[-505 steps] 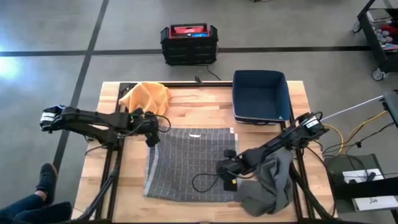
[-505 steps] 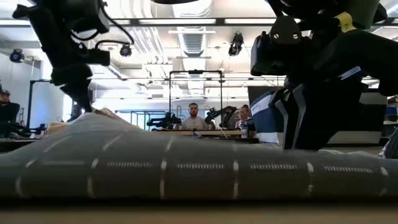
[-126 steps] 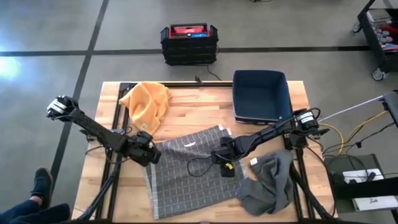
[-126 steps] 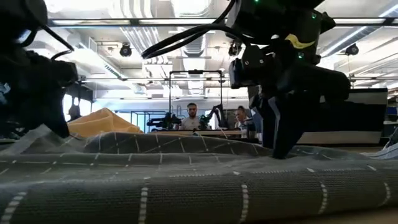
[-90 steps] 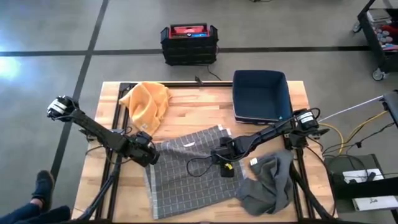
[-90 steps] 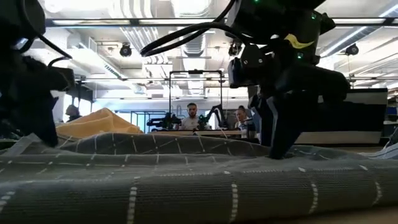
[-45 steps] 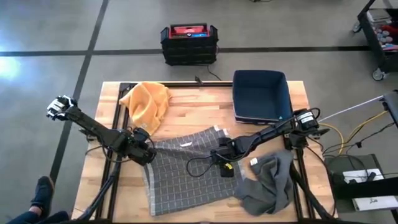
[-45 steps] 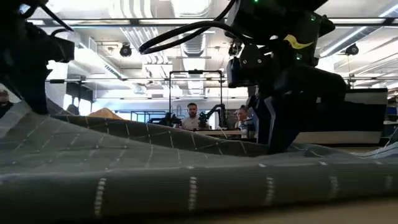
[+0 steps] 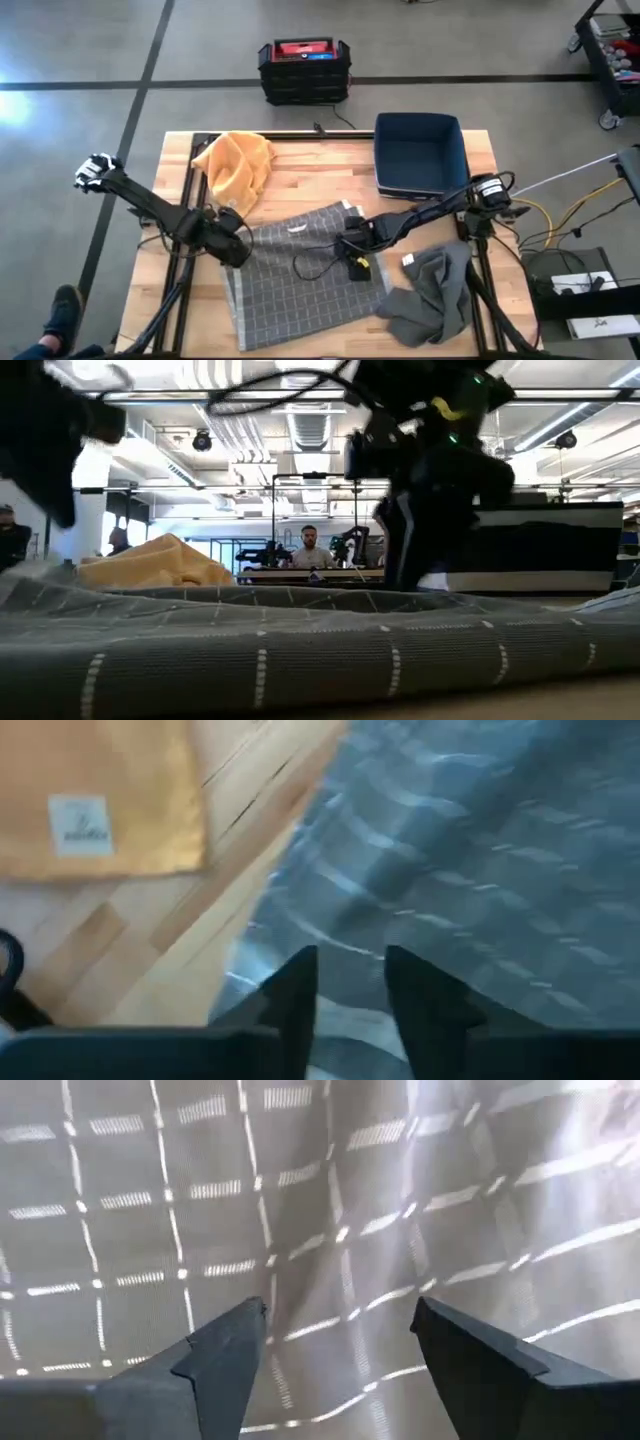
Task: Fold towel
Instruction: Fold the gray patterned kitchen towel
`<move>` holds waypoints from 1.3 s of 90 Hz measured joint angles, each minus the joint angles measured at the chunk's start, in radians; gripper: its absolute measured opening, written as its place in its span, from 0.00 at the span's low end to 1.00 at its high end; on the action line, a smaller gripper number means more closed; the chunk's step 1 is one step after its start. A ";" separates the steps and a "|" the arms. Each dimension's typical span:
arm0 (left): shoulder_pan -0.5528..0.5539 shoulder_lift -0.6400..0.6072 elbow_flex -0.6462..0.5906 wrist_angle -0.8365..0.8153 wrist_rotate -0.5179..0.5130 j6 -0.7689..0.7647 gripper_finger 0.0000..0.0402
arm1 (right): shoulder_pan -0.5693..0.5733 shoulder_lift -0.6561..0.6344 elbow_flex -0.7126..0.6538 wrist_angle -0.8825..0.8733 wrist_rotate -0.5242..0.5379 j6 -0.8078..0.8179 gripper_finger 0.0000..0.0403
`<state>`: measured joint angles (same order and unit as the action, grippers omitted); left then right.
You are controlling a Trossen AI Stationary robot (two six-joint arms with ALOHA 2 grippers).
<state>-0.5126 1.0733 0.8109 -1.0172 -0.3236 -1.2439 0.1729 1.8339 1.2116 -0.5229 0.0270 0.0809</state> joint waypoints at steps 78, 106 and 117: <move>-0.434 0.543 -0.011 0.690 0.166 -0.202 0.27 | -0.297 0.102 0.001 0.013 0.115 0.009 0.45; -0.433 0.327 0.057 0.332 -0.077 -0.181 0.22 | -0.256 -0.002 0.014 -0.012 -0.251 -0.029 0.47; -0.402 0.250 0.011 0.217 -0.241 -0.181 0.20 | -0.156 -0.006 -0.007 -0.001 -0.337 0.007 0.45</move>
<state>-0.9144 1.3230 0.8216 -0.7998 -0.5644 -1.4249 0.0170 1.8274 1.2045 -0.5243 -0.3105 0.0875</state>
